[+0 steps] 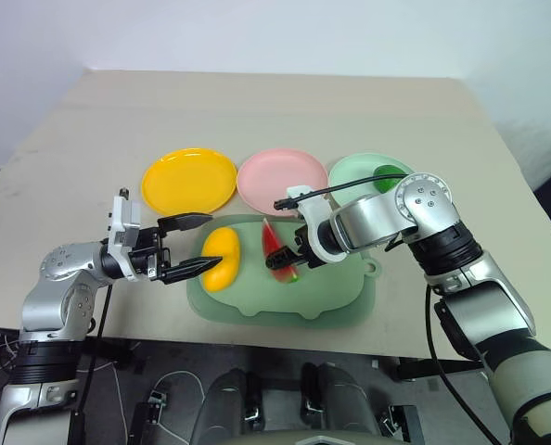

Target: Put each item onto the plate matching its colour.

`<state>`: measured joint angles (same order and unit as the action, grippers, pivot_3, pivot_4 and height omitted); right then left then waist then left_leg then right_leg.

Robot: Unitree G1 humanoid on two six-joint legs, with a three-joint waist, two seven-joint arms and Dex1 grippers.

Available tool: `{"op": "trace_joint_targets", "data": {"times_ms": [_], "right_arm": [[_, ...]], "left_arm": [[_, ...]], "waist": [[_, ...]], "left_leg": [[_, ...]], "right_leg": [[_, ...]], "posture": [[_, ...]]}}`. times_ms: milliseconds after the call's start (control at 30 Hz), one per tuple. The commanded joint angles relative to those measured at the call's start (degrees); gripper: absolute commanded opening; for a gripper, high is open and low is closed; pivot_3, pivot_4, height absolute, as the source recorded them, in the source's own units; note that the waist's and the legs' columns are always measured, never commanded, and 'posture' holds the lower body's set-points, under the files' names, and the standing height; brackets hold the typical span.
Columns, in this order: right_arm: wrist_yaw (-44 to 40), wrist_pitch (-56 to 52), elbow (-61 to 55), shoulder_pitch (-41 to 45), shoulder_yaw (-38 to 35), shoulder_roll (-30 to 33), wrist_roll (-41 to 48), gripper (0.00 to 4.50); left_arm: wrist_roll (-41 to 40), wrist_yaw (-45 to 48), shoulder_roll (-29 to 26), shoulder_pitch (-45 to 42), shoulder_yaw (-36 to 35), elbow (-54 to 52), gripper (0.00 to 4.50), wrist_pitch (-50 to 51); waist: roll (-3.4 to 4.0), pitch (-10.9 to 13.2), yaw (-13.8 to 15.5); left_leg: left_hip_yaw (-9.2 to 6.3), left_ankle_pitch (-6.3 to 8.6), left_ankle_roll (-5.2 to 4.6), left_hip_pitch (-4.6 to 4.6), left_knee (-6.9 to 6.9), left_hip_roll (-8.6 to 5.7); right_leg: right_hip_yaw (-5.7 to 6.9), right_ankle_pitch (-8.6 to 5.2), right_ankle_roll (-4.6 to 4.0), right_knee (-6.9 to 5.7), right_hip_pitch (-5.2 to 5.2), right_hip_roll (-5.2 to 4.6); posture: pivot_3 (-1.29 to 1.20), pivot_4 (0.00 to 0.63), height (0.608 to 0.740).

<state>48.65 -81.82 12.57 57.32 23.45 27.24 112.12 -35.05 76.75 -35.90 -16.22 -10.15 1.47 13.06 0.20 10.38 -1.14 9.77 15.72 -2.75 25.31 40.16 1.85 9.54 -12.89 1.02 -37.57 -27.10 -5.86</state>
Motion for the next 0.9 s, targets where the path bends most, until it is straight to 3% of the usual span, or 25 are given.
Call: {"op": "trace_joint_targets", "data": {"times_ms": [33, 267, 500, 733, 900], "right_arm": [[-1.7, 0.1, -2.0, 1.9, 1.1, 1.3, 0.9, 3.62], [-3.0, 1.6, -3.2, 3.6, 3.3, 2.4, 0.9, 1.45], [-5.6, 1.6, -4.7, 4.0, 4.4, 2.9, -0.7, 0.02], [-9.0, 0.3, -5.2, 4.4, 5.9, 3.2, -2.3, 0.02], [-13.2, -0.9, -7.0, 4.2, 4.5, 2.7, -9.2, 0.02]], "left_arm": [[-0.9, -0.9, 0.0, -0.5, -0.3, -2.0, 4.50, 0.0], [-0.6, -1.2, -0.1, -0.8, -0.2, -1.1, 4.50, -0.2], [-0.9, -0.1, -0.8, -0.4, -1.1, 0.1, 4.50, -0.7], [-1.0, 0.8, -1.1, 0.4, -1.7, 0.3, 4.50, -1.1], [-0.6, 1.6, -0.9, 0.5, -1.7, 1.8, 4.50, -2.5]], "waist": [[0.00, 0.0, 0.0], [-0.02, 0.0, 0.0], [-0.06, 0.0, 0.0], [-0.06, 0.0, 0.3], [-0.06, 0.0, 0.2]], "left_leg": [[0.00, 0.00, 0.00, 0.00, 0.00, 0.00], [0.00, 0.00, 0.00, -0.02, 0.00, 0.02], [-0.01, 0.01, 0.00, -0.15, -0.01, 0.02], [-0.04, 0.03, -0.02, -0.31, -0.02, 0.01], [-0.04, 0.04, -0.04, -0.32, -0.03, 0.01]], "right_leg": [[0.00, 0.00, 0.00, 0.00, 0.00, 0.00], [0.00, 0.00, 0.00, 0.00, 0.01, 0.01], [0.00, 0.00, 0.00, 0.02, 0.14, 0.00], [0.00, -0.01, 0.01, 0.20, 0.37, 0.00], [0.00, -0.01, 0.01, 0.25, 0.39, 0.00]], "posture": [[0.00, 0.150, 0.696], [0.00, 0.150, 0.696], [0.00, 0.150, 0.696], [0.00, 0.150, 0.696], [0.00, 0.150, 0.696]]}}
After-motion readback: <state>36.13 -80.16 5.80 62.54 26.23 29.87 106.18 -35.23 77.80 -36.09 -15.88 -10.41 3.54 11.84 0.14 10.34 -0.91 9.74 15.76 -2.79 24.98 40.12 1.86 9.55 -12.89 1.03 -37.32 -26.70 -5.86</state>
